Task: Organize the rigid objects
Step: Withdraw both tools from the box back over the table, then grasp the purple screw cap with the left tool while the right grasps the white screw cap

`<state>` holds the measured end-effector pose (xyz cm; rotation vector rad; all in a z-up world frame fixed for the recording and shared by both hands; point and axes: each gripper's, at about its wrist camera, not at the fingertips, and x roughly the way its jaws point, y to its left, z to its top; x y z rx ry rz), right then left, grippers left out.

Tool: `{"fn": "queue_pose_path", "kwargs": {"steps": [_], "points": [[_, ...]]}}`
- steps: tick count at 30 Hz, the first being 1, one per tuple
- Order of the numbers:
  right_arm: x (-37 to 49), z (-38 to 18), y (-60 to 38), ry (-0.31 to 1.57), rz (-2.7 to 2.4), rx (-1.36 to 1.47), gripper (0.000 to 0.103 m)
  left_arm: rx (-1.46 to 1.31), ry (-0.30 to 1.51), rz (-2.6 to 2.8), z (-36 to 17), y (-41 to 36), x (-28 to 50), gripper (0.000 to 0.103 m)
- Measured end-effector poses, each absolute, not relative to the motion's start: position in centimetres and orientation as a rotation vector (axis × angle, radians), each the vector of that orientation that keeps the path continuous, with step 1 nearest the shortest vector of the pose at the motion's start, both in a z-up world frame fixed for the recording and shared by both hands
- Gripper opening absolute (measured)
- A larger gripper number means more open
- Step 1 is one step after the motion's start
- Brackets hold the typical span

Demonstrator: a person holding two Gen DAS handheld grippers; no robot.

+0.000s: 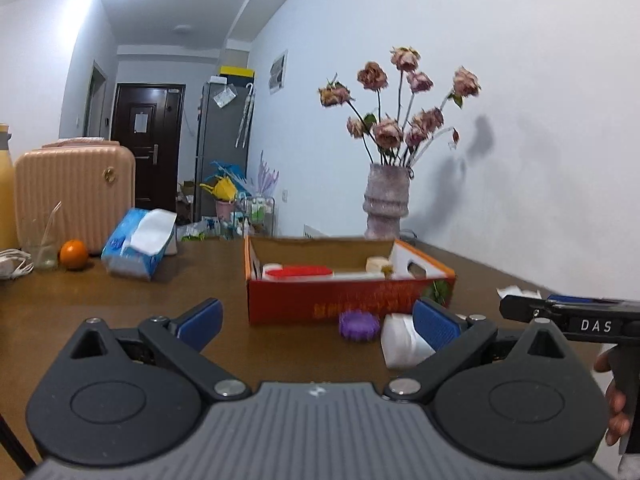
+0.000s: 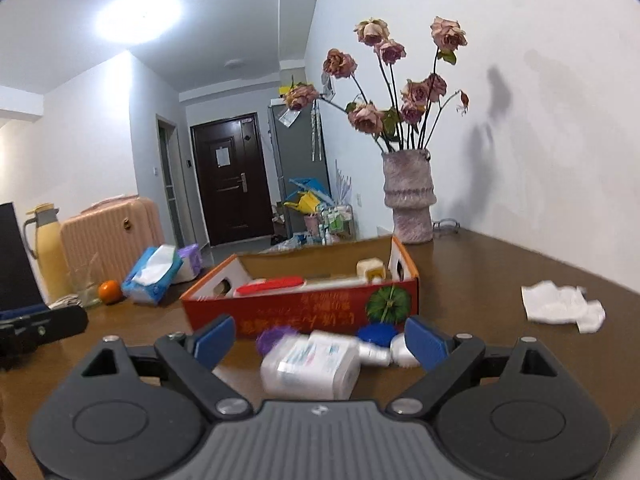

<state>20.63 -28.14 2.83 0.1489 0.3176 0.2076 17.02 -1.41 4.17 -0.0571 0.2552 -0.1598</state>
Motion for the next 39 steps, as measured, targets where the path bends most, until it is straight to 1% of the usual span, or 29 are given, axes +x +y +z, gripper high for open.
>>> {"fn": "queue_pose_path", "kwargs": {"steps": [5, 9, 14, 18, 23, 28, 39], "points": [[15.1, 0.7, -27.7, 0.305, 0.183, 0.116, 0.092, -0.038, 0.307, -0.152, 2.1, -1.5, 11.6, 0.103], [11.2, -0.8, -28.0, 0.358, 0.185, 0.156, 0.093, -0.099, 0.334, -0.209, 1.3, -1.2, 7.3, 0.103], [9.6, -1.0, -28.3, 0.352, 0.163, 0.136, 0.093, -0.037, 0.289, -0.208, 2.3, -2.8, 7.4, 0.103], [10.1, -1.3, -28.8, 0.356, 0.131, 0.153, 0.093, -0.090, 0.357, -0.211, 1.3, -2.9, 8.5, 0.103], [11.6, -2.4, -29.1, 0.399, 0.124, 0.140, 0.093, -0.062, 0.413, -0.211, 0.0, -3.7, 10.6, 0.103], [14.7, -3.2, -29.9, 0.445, 0.103, 0.133, 0.093, -0.030, 0.455, -0.192, -0.1, -3.7, 14.5, 0.103], [26.1, -2.0, -32.5, 0.482, 0.114, 0.070, 0.091, 0.112, 0.503, -0.206, -0.3, -5.2, 27.8, 0.103]]}}
